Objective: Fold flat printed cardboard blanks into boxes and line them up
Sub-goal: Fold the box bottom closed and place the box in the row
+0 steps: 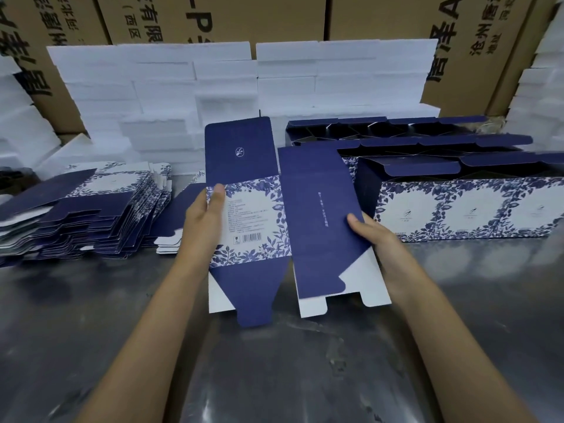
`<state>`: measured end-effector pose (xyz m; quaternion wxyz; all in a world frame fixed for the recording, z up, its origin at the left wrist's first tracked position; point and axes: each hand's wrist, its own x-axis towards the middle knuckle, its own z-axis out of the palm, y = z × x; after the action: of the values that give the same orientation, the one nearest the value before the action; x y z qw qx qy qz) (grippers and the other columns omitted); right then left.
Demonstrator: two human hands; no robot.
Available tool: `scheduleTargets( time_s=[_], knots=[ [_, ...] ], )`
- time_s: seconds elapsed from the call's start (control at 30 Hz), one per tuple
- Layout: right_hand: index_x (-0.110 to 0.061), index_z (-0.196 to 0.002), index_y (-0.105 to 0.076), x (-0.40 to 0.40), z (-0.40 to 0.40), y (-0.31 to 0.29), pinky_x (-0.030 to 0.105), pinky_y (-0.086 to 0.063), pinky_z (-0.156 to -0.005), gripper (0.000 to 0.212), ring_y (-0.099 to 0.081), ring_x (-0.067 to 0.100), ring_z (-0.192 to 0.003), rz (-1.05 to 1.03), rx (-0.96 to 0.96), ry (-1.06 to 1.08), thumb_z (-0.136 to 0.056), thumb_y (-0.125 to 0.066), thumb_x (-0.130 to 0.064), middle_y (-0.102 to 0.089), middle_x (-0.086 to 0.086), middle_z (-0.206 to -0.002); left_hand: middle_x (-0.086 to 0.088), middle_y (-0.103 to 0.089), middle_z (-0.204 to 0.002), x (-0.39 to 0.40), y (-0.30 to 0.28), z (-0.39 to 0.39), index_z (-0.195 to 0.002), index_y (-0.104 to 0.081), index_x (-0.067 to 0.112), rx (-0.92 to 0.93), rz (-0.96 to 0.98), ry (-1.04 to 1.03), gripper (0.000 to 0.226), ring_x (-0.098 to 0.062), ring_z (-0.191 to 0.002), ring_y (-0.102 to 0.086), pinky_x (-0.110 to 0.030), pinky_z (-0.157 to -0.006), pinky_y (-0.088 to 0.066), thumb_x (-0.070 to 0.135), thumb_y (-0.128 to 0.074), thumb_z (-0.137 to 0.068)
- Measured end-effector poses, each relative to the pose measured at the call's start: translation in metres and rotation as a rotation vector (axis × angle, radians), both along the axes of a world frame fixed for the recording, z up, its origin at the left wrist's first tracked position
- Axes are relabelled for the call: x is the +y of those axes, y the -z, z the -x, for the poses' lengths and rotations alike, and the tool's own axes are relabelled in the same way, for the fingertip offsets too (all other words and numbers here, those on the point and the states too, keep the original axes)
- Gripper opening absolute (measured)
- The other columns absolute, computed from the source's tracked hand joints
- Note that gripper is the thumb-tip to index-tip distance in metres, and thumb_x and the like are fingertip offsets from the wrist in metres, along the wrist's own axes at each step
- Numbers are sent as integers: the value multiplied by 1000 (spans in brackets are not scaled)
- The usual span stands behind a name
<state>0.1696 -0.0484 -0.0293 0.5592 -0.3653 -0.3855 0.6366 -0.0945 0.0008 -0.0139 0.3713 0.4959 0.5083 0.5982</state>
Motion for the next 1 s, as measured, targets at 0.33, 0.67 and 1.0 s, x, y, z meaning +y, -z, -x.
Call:
scheduleTargets(
  time_s=[0.33, 0.67, 1.0],
  knots=[
    [-26, -124, -74, -2, 1, 0, 35, -60, -82, 37, -72, 23, -112, 15, 22, 6, -91, -69, -43, -74, 3, -125, 2, -22, -158, 3, 0, -8, -154, -31, 29, 384, 54, 36, 73, -16, -147, -23, -28, -114, -20, 20, -67, -91],
    [-33, -67, -71, 2, 14, 7, 26, -42, -64, 42, -57, 7, -66, -211, -35, -121, -93, -40, -21, -65, -11, -73, 31, -11, -160, -25, -22, -8, -141, -32, 66, 443, 66, 674, 105, 0, -152, -8, -40, -121, -30, 29, -93, -64],
    [-39, -153, -40, 5, 38, 11, 47, -32, -120, 74, -48, 12, -141, -312, -285, -195, -87, -68, -23, -51, -15, -152, 22, -11, -163, -26, -28, -9, -125, -60, 41, 373, -118, 403, 70, 40, -98, -40, 3, -67, -41, 46, -77, -58]
  ],
)
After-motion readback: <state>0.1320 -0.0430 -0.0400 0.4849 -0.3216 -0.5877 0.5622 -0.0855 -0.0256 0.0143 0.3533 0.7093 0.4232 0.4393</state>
